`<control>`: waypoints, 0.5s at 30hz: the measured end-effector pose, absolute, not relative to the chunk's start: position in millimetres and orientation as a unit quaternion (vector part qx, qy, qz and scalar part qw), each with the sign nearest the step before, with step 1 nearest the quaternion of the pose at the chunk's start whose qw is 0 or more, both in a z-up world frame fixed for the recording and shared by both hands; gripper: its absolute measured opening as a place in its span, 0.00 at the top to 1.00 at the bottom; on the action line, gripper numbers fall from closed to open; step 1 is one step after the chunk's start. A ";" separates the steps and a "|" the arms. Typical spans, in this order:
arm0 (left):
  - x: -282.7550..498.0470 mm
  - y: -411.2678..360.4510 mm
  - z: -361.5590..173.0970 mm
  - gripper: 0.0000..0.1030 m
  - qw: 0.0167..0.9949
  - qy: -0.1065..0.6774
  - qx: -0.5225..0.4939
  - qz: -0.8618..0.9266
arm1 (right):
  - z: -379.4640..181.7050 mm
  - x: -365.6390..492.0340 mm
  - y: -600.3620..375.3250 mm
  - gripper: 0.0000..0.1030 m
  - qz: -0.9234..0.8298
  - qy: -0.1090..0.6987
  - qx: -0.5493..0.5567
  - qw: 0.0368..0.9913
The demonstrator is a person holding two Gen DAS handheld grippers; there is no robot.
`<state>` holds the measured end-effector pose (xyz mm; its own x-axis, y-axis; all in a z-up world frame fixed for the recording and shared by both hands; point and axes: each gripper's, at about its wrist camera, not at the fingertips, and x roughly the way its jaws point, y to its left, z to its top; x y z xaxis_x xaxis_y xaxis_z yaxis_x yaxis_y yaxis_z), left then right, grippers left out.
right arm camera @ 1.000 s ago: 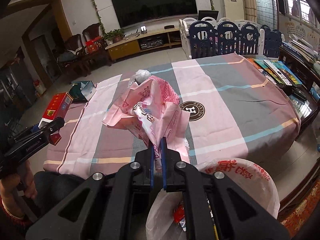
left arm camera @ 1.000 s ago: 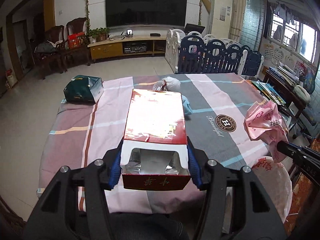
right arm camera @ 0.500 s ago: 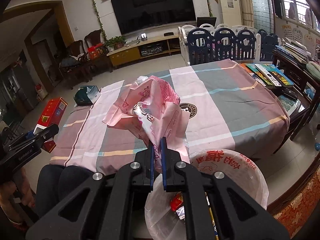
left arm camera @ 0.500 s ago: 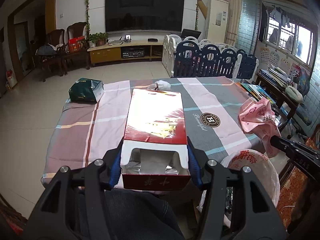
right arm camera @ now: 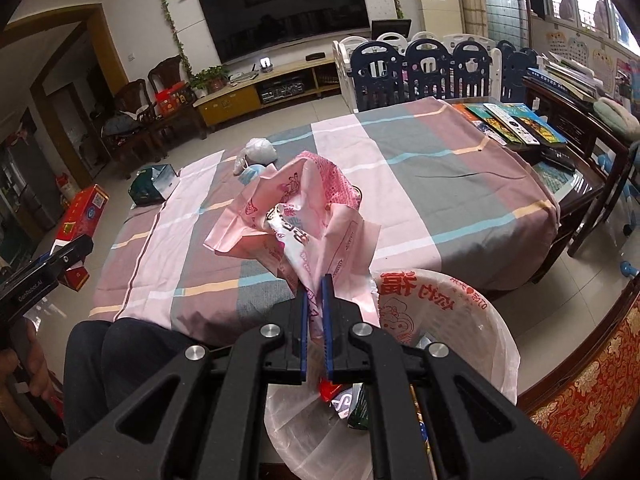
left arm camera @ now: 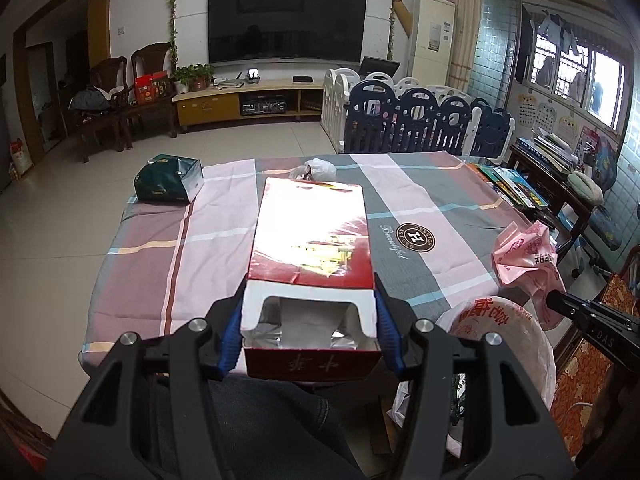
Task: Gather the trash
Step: 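Carry the pink wrapper and cigarette box over the wastebasket and open both tools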
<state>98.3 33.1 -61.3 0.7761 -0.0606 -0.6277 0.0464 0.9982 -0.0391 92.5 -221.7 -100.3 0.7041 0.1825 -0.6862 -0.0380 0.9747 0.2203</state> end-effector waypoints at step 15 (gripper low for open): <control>85.8 20.3 -55.4 0.46 0.944 0.328 -0.008 -0.043 | -113.5 76.6 -240.4 0.93 0.020 0.397 0.061 0.916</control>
